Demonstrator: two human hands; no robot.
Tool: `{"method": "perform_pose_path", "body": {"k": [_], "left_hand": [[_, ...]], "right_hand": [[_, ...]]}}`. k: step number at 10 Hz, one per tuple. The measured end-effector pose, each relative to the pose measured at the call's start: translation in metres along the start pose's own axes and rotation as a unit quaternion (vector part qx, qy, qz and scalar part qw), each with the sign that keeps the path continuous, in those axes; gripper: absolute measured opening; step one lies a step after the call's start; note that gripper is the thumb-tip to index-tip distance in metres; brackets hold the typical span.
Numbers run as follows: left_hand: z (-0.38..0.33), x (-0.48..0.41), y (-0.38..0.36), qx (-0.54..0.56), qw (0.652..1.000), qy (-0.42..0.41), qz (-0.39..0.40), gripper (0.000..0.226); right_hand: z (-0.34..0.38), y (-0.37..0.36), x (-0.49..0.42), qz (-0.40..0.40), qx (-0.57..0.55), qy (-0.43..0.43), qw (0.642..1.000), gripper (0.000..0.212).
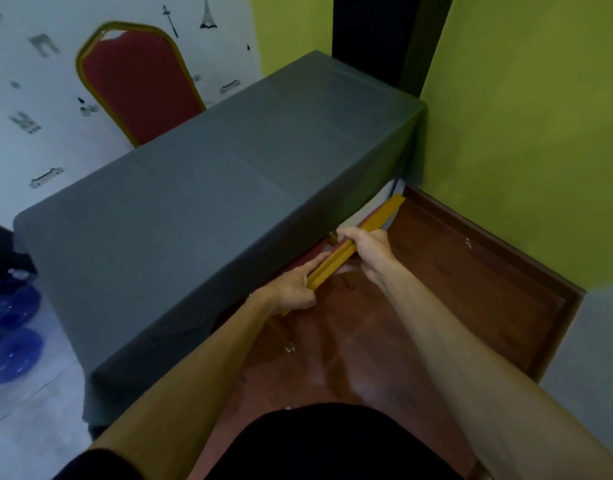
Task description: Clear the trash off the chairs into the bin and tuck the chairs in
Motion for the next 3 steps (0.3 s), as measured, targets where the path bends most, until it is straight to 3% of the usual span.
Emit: {"method": "perform_pose_path", "body": {"k": [1,2,3], "left_hand": [[0.002,-0.004,0.004,-0.026,1.0,0.002,0.003,0.112],[-0.008,0.002,0.014,-0.045,0.996,-0.004,0.082,0.107],[-0.031,0.009,0.061,-0.065,0.996,-0.041,0.032,0.087]], "right_hand": [[0.006,-0.003,0.011,0.0,0.036,0.016,0.999,0.029],[0.019,-0.004,0.023,-0.063,0.131,0.065,0.987,0.042],[0.049,-0.014,0.045,-0.134,0.228,0.155,0.952,0.074]]}}
Point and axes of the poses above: each hand's wrist, its own x-axis away from the middle knuckle, its own y-axis out of the back of the hand, z = x × y, the point moved 7 cm from there along -x, towards the middle knuckle, and after that the axes turned 11 degrees about -x, right-handed, at the moved point
